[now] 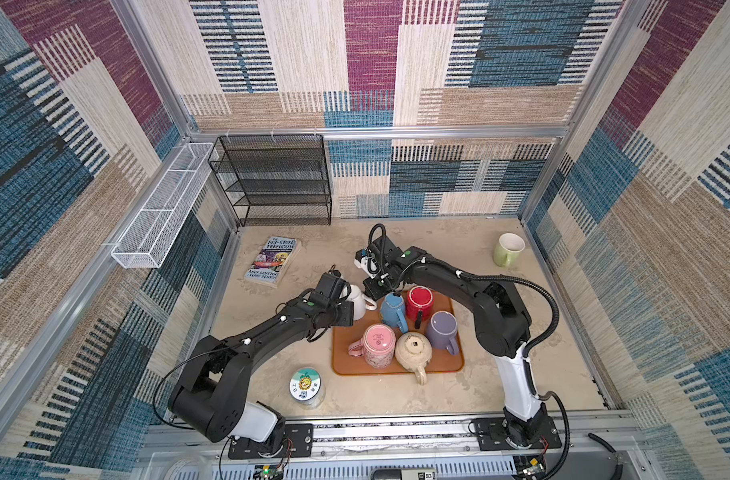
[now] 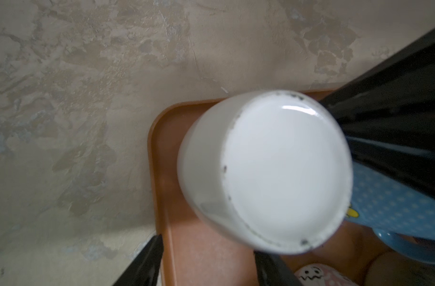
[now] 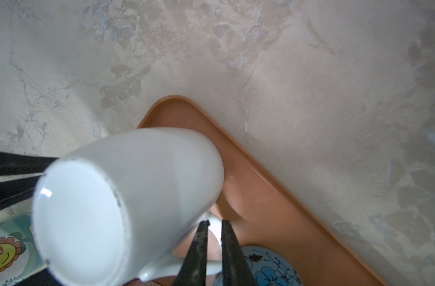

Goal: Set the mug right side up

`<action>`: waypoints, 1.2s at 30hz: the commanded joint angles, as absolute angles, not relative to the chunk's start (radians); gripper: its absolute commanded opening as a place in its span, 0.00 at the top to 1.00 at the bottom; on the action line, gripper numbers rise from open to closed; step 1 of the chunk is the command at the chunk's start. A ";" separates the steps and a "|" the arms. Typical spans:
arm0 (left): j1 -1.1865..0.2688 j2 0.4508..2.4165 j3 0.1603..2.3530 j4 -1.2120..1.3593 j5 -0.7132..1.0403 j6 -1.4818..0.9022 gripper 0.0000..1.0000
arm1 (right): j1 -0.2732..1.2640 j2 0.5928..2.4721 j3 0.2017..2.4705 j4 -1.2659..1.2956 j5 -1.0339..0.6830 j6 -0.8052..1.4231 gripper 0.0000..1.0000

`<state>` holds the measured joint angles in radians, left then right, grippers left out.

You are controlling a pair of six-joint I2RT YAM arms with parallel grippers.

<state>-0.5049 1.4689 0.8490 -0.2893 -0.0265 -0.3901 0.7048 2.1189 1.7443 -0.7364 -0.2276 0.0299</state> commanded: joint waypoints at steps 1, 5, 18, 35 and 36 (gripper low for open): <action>-0.503 1.471 0.861 -0.308 -0.039 -0.360 0.37 | 0.712 2.097 1.724 -0.726 -0.201 0.038 0.84; -0.503 1.448 0.866 -0.330 -0.041 -0.356 0.37 | 0.712 2.084 1.724 -0.746 -0.128 0.027 0.83; -0.503 1.261 0.905 -0.485 -0.019 -0.348 0.33 | 0.712 2.056 1.845 -0.863 -0.048 -0.059 0.59; -0.500 1.059 0.960 -0.684 0.067 -0.274 0.17 | 0.762 1.993 1.749 -0.888 -0.125 -0.268 0.41; -0.498 1.052 0.959 -0.692 0.066 -0.268 0.17 | 0.769 2.007 1.757 -0.889 -0.123 -0.268 0.42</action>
